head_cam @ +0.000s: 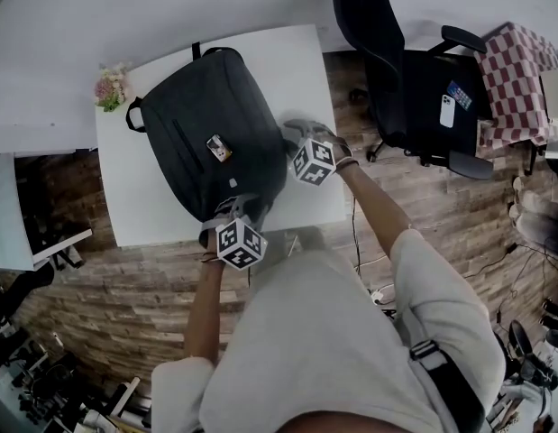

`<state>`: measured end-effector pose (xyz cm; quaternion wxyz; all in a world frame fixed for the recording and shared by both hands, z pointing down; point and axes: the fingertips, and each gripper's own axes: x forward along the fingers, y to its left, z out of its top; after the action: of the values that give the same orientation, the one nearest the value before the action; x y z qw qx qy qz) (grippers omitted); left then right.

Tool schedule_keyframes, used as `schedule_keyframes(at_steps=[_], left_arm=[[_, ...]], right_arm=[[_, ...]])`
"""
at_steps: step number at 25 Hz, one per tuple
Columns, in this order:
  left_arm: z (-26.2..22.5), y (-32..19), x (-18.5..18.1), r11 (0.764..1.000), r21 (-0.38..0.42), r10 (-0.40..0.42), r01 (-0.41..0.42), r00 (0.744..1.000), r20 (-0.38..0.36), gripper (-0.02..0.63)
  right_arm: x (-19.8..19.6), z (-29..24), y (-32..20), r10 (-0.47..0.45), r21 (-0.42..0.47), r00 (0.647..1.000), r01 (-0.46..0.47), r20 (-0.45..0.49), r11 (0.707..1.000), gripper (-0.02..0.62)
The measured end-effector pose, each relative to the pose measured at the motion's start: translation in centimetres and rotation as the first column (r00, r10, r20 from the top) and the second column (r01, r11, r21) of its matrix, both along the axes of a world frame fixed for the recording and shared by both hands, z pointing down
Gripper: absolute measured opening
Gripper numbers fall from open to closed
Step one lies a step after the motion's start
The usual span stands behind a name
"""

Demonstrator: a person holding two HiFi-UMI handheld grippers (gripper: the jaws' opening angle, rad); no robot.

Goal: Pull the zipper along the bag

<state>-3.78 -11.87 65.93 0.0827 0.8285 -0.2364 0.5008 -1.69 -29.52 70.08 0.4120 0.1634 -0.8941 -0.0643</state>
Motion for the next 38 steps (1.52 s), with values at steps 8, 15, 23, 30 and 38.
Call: schedule_keyframes(at_steps=[8,15,23,30,38], left_arm=[[0.3,0.1,-0.3,1.000,-0.005,0.006,-0.006,1.000,0.001,0.083],[0.5,0.0,-0.3,1.000,-0.004,0.012,-0.012,1.000,0.006,0.083],[0.5,0.1,-0.4,1.000,-0.008,0.005,-0.005,1.000,0.006,0.084],[0.3,-0.1,-0.4,0.999,-0.001,-0.034,0.034,0.999,-0.010,0.080],[0.2,-0.1,-0.7,0.996,0.010,-0.087,0.088,0.996,-0.028,0.074]], right_arm=[[-1.7,0.4,-0.3,-0.111,0.071,0.993,0.113,-0.040,0.991,0.155],[-1.8,0.1,-0.8,-0.104,0.111,0.994,0.106,-0.025,0.988,0.047],[-1.3,-0.5,-1.0,-0.056,0.090,0.998,0.059,-0.036,0.994,0.020],[-0.9,-0.9,-0.7,-0.017,0.098,0.998,0.024,-0.068,0.995,0.018],[0.0,-1.0,1.4,-0.009,0.078,0.994,0.018,-0.112,0.997,0.017]])
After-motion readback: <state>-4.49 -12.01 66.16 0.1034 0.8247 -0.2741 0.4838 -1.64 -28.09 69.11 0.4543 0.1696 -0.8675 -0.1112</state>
